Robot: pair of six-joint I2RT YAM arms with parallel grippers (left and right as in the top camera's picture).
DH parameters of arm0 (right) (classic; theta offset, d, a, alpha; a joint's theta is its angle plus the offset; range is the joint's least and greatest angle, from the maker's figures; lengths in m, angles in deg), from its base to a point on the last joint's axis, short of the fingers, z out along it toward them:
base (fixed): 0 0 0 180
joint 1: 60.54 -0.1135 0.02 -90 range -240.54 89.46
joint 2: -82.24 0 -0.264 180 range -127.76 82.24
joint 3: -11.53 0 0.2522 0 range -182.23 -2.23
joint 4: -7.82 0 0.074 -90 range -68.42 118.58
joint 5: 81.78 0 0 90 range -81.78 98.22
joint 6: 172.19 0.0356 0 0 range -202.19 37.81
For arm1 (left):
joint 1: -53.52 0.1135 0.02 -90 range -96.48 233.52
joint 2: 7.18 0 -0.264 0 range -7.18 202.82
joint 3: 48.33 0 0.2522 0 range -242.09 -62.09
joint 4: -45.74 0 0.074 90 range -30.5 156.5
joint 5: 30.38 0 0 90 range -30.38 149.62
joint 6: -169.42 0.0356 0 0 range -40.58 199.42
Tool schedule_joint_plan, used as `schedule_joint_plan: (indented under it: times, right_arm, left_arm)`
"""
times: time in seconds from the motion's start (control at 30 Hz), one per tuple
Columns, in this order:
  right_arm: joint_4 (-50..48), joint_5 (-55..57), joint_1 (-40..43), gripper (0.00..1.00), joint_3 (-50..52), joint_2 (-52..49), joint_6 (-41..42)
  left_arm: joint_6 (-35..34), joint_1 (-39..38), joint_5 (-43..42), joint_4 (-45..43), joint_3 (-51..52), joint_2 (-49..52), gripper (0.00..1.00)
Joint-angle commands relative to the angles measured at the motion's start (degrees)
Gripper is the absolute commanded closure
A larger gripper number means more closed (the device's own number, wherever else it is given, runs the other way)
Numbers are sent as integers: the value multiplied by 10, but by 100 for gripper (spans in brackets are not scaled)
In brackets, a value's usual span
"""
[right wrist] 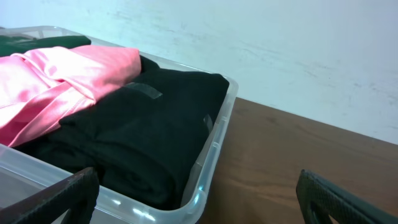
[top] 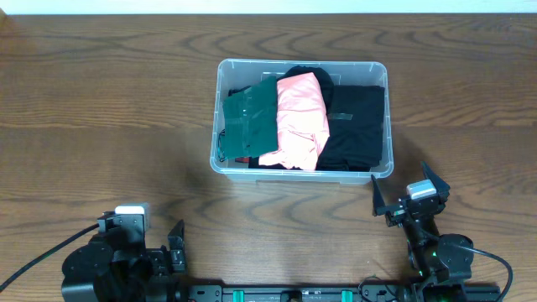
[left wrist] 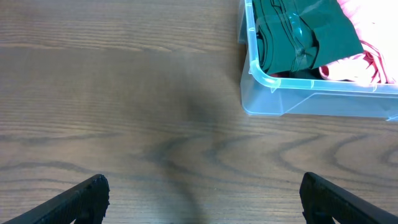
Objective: Pack container
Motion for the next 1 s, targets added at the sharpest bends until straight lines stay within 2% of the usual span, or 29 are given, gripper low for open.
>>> schedule_joint_plan:
  times: [0.0,0.77,0.87,0.97]
  right_arm:
    - [-1,-3,-5,1,3,4,-8]
    - [-1,-3,-5,1,3,4,-8]
    - [-1,-3,-5,1,3,4,-8]
    - [-1,-3,-5,1,3,4,-8]
  left_arm:
    - [5,1,3,0,0,-1,2]
    - [5,1,3,-11,20,-2,2]
    - [8,1,3,-67,70,-4,2]
    - [7,1,0,-181,164,-22,2]
